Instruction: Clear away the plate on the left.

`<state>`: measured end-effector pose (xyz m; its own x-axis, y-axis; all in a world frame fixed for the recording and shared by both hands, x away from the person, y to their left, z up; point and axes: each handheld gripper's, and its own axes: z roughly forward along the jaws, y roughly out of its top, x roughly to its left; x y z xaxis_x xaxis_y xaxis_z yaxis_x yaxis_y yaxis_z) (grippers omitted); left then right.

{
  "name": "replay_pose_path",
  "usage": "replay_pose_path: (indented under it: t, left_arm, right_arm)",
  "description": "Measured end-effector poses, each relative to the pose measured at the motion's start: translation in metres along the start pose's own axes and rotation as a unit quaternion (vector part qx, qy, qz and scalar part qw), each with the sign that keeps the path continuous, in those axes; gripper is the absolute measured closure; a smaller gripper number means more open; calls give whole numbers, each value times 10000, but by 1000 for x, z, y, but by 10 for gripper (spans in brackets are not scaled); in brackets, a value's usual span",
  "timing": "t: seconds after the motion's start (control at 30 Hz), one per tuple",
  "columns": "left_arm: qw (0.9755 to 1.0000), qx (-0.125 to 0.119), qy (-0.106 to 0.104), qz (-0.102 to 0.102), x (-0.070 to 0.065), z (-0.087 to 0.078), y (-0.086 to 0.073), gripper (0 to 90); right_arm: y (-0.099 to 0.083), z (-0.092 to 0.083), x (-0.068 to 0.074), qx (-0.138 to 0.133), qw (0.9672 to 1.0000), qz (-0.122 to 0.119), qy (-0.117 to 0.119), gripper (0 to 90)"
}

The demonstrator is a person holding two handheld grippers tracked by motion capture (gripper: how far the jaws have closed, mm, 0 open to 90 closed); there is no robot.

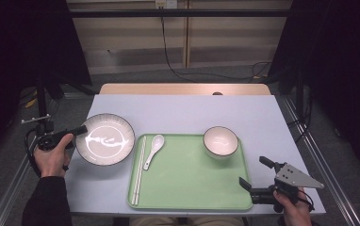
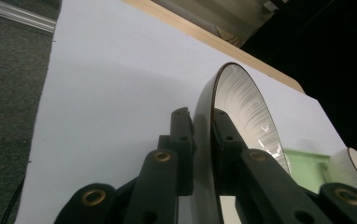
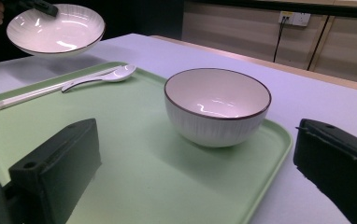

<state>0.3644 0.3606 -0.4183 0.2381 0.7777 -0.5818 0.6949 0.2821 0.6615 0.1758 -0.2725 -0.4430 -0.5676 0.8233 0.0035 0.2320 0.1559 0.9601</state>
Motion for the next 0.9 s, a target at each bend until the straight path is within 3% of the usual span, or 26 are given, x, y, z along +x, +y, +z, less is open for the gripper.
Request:
replay_pose_path:
  t: [0.43, 0.5, 0.9]
  left_arm:
    - [9992, 93, -291, 265, -25, -4, 4, 818]
    - [9992, 92, -336, 216, -28, -4, 3, 818]
    - [9975, 157, -476, 499, -53, -5, 2, 814]
  right_arm:
    - [0, 1, 0, -6, 10000, 10, -13, 3]
    - [0, 1, 1, -1, 10000, 56, -19, 3]
    - [1, 2, 2, 8, 10000, 15, 8, 3]
